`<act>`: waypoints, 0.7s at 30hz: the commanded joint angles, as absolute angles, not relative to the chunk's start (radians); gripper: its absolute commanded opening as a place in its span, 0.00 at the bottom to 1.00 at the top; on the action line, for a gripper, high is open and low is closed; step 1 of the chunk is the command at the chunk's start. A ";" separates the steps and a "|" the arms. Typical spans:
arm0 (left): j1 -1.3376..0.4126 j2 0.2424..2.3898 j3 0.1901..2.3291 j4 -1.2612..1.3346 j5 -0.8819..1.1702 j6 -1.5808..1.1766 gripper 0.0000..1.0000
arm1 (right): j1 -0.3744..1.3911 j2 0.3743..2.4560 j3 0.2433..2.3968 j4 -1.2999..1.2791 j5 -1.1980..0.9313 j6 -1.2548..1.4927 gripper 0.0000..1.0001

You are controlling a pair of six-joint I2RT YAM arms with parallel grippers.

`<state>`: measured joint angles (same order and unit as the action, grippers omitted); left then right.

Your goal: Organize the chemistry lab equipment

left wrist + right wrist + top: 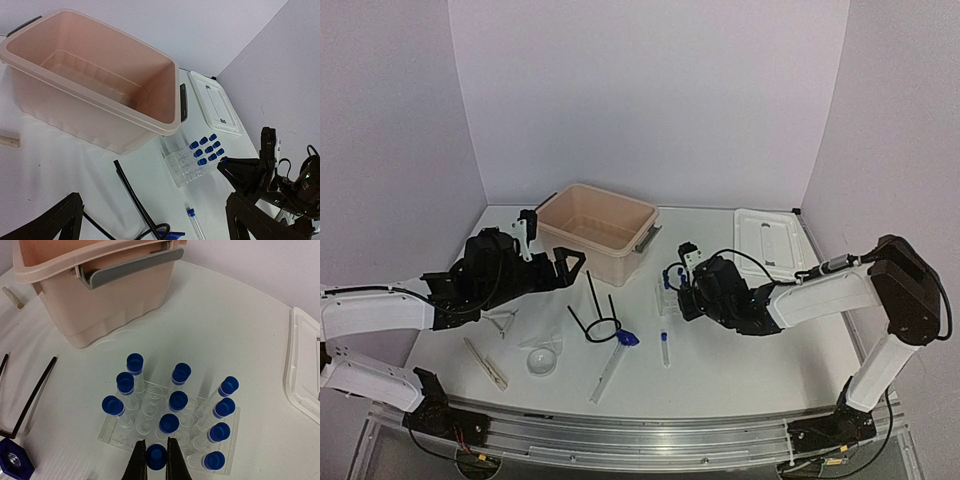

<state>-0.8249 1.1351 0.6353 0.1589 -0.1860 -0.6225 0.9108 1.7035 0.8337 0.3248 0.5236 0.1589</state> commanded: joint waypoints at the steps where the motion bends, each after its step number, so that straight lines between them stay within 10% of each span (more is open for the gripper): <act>1: -0.825 1.125 0.663 0.196 -0.185 -0.625 1.00 | 0.915 1.721 0.845 0.343 0.529 0.172 0.00; 21: -0.825 1.120 0.660 0.195 -0.190 -0.627 1.00 | 0.915 1.752 0.850 0.343 0.552 0.187 0.00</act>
